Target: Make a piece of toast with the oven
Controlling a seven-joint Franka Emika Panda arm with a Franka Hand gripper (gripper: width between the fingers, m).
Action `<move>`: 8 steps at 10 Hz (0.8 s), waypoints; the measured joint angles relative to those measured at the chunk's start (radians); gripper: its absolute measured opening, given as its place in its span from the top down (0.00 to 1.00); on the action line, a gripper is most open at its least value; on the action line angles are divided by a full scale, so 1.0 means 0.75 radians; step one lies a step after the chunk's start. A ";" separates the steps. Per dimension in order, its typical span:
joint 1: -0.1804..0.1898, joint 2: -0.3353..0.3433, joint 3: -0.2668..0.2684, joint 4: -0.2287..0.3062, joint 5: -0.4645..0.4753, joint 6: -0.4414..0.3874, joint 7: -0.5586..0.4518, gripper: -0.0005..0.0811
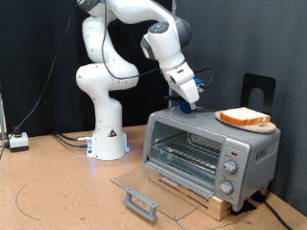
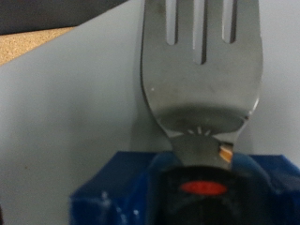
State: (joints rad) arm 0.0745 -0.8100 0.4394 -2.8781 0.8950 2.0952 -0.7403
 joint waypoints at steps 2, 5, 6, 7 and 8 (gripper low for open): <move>0.000 0.000 0.011 -0.003 0.018 0.022 -0.001 0.14; -0.003 0.000 0.019 -0.008 0.025 0.060 -0.002 0.41; -0.006 0.000 0.019 -0.008 0.025 0.061 -0.002 0.41; -0.011 0.000 0.019 -0.008 0.025 0.061 -0.002 0.41; -0.015 0.000 0.019 -0.008 0.025 0.061 -0.002 0.41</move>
State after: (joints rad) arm 0.0635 -0.8098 0.4538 -2.8841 0.9141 2.1411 -0.7421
